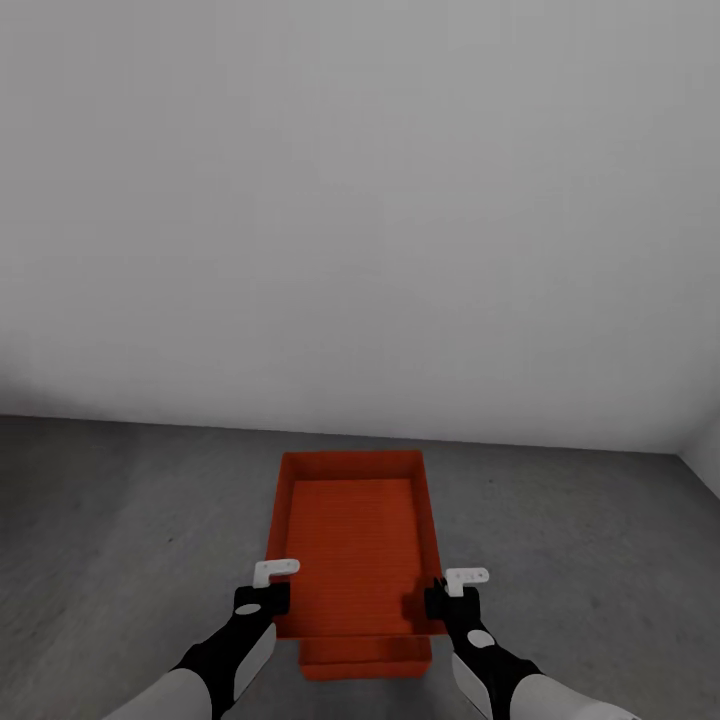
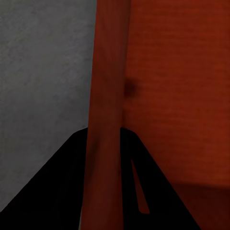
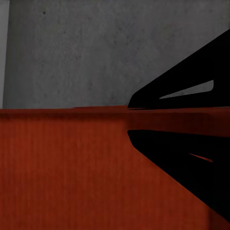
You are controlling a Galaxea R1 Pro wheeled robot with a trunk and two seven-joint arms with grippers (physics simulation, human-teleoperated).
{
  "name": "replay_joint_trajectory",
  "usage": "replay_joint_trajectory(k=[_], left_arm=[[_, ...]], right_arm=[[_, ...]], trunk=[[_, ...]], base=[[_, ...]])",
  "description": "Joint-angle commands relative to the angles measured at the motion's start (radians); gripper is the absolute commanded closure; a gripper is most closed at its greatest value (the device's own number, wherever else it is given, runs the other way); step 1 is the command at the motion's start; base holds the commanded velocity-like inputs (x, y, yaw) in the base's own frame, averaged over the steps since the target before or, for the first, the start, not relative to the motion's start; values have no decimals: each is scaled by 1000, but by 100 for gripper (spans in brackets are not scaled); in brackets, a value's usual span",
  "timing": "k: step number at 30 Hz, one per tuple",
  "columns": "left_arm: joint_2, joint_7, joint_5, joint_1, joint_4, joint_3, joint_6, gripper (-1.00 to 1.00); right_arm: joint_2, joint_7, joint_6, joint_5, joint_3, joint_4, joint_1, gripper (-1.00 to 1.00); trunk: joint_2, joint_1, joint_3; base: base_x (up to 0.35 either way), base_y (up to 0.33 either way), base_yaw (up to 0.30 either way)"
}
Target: Move the two storage containers from the living room to the garage. In the garage, place one container on the floor and stack the other container on top of it (either order is fine).
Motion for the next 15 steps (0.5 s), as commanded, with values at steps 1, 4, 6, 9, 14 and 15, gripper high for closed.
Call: replay_joint_trajectory(k=[1,4,6,9,14,15], left_arm=[[5,10,-9,-1,-6,48,4,100],[5,10,-9,-2,-6,48,4,100],[5,10,-9,-2,-6,48,4,100],[5,10,-10,-2,-6,48,4,100],[4,10,-10,-2,-6,48,4,100],[4,10,-10,-2,-6,48,4,100]], right_arm=[[-10,2,-4,-11,-11,13,0,100],[-10,1,-4,-11,-11,13,0,100],[-10,1,-4,-11,-11,13,0,100],[-10,1,-4,-11,-11,13,0,100],[-10,0,-4,-11,-11,13,0,100],[-10,0,-4,-11,-11,13,0,100]], trunk=[[-1,0,-1],[-1,0,-1],[-1,0,-1],[-1,0,-1],[-1,0,-1],[-1,0,-1]], base=[[0,0,0],[0,0,0],[0,0,0],[0,0,0],[0,0,0],[0,0,0]])
